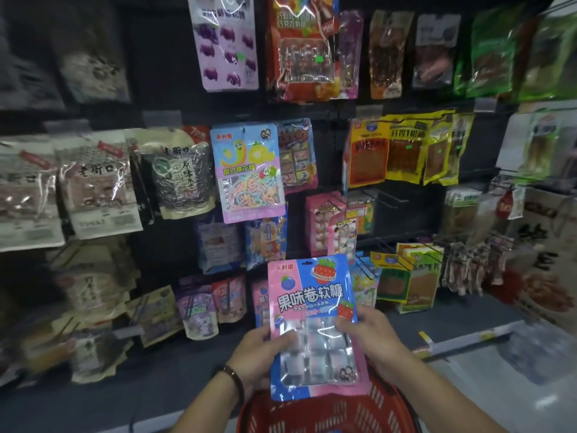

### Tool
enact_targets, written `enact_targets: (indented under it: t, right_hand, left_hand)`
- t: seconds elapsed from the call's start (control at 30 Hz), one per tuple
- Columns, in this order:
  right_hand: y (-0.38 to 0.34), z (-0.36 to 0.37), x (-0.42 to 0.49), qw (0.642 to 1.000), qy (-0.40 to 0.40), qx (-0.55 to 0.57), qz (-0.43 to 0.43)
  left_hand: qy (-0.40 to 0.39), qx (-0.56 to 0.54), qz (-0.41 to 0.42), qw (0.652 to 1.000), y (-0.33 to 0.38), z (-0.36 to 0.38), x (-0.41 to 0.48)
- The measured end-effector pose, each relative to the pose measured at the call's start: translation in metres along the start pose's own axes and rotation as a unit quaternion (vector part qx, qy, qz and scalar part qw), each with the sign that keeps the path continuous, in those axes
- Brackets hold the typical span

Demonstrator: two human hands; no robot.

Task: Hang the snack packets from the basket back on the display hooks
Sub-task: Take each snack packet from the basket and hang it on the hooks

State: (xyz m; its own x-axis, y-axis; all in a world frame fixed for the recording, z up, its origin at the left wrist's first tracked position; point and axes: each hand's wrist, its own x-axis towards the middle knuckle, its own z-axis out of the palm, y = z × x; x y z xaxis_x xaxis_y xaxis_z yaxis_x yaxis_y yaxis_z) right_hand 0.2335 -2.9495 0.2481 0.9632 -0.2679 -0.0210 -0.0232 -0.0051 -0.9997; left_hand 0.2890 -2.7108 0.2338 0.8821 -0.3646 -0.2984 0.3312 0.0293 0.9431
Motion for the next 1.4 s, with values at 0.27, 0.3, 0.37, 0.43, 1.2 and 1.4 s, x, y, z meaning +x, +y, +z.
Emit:
enact_targets:
  t: [0.27, 0.3, 0.37, 0.43, 1.2, 1.4]
  right_hand:
    - [0.054, 0.007, -0.03, 0.997, -0.02, -0.041, 0.07]
    - [0.057, 0.006, -0.034, 0.996, -0.02, -0.042, 0.08]
    - [0.064, 0.004, -0.038, 0.994, -0.02, -0.049, 0.092]
    - [0.068, 0.002, -0.041, 0.993, -0.019, -0.055, 0.107]
    - [0.183, 0.044, 0.135, 0.971, -0.006, -0.164, 0.172]
    - [0.234, 0.067, 0.211, 0.97, -0.008, -0.2, 0.139]
  left_hand:
    - [0.031, -0.024, -0.019, 0.999, -0.071, -0.005, -0.002]
    - [0.032, -0.02, -0.023, 0.999, -0.079, -0.005, -0.001]
    - [0.032, -0.006, -0.031, 0.999, -0.089, -0.004, 0.001]
    - [0.034, 0.006, -0.041, 0.999, -0.098, -0.003, 0.004]
    - [0.124, 0.047, -0.135, 0.982, -0.13, -0.062, 0.17]
    - [0.116, 0.054, -0.115, 0.985, -0.147, -0.096, 0.244]
